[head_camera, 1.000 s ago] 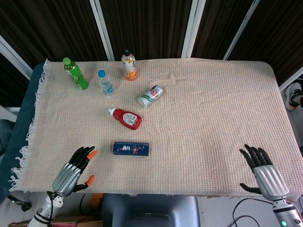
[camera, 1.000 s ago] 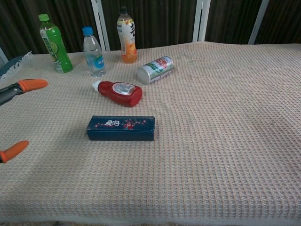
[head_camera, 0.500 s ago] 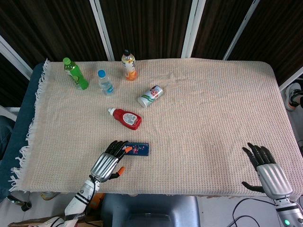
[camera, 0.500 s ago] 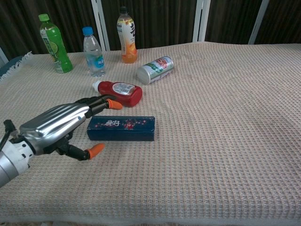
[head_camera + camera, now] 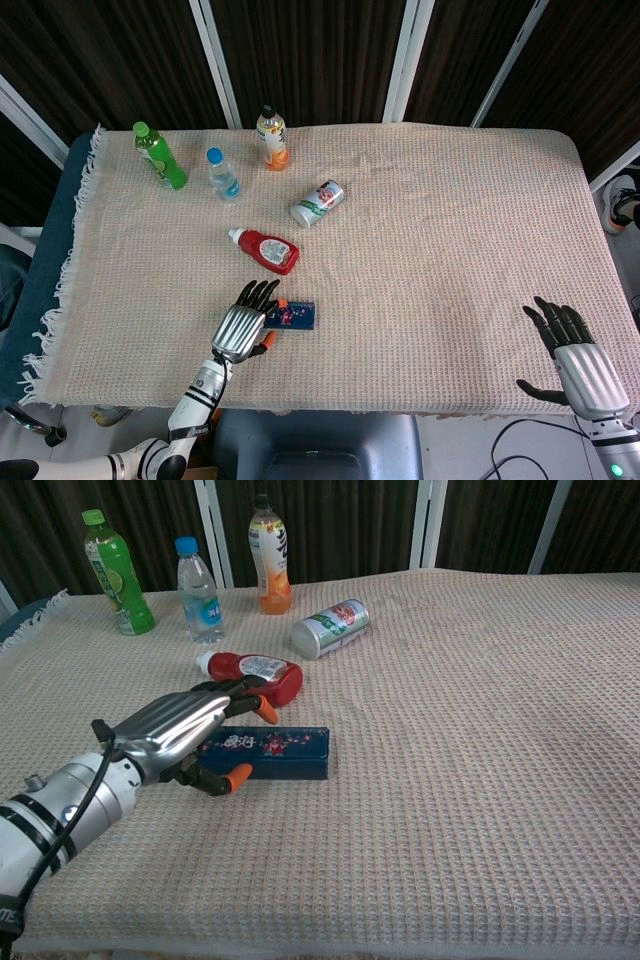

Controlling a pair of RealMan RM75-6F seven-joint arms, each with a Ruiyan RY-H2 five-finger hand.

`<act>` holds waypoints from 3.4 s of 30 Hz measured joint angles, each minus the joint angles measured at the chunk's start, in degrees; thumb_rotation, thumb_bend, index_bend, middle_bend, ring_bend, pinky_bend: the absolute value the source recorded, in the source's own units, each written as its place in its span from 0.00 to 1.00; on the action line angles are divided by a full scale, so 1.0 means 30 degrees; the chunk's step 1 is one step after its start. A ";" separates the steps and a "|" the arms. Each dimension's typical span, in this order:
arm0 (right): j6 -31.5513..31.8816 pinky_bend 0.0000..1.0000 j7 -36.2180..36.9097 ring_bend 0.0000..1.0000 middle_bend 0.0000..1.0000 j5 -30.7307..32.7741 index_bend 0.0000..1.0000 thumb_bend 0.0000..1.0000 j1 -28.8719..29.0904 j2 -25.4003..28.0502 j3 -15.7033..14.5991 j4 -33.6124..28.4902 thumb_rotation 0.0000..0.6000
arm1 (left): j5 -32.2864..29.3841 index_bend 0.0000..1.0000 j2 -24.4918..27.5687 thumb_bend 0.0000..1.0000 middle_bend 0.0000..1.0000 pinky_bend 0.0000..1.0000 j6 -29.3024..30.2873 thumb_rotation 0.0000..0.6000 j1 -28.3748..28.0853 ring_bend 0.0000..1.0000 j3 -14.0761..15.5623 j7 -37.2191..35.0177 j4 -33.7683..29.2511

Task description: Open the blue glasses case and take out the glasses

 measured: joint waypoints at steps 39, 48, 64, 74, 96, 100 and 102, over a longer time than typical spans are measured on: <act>0.0075 0.03 0.0734 0.00 0.00 0.0013 0.00 0.15 -0.0078 0.0352 0.0074 -0.0080 1.00 | -0.2005 0.47 -0.0261 0.57 0.00 0.00 0.0204 1.00 -0.1567 0.00 -0.0228 -0.0149 0.0386; 0.0102 0.03 0.1311 0.00 0.00 0.0032 0.00 0.15 -0.0045 0.0521 0.0141 -0.0022 1.00 | -0.2651 0.21 -0.1866 0.48 0.00 0.00 0.0147 1.00 -0.2727 0.00 -0.1396 -0.0147 0.3351; 0.0185 0.03 0.1585 0.00 0.00 -0.0103 0.00 0.15 -0.0066 0.0616 0.0119 0.0022 1.00 | -0.2140 0.29 -0.2138 0.55 0.00 0.00 0.1287 1.00 -0.3304 0.00 -0.1608 -0.0934 0.3858; 0.0075 0.03 0.1077 0.00 0.00 -0.0283 0.00 0.15 -0.0069 0.0475 -0.0012 -0.0082 1.00 | -0.1713 0.39 0.1278 0.73 0.00 0.00 0.1106 1.00 -0.2003 0.00 0.0442 -0.0695 -0.0165; -0.0064 0.03 0.0751 0.00 0.00 -0.0196 0.00 0.15 -0.0026 0.0362 0.0003 -0.0112 1.00 | -0.1647 0.38 0.2911 0.73 0.00 0.00 0.0705 1.00 -0.0825 0.00 0.2062 -0.0589 -0.0639; -0.0098 0.03 0.0610 0.00 0.00 -0.0145 0.00 0.15 -0.0019 0.0321 0.0014 -0.0140 1.00 | -0.1429 0.40 0.3071 0.73 0.00 0.00 0.0918 1.00 -0.0743 0.00 0.2133 -0.0480 -0.0311; -0.0070 0.03 0.0604 0.00 0.00 -0.0126 0.00 0.15 -0.0032 0.0320 0.0025 -0.0164 1.00 | -0.1596 0.43 0.3274 0.73 0.00 0.00 0.0854 1.00 -0.0697 0.00 0.2118 -0.0414 -0.0345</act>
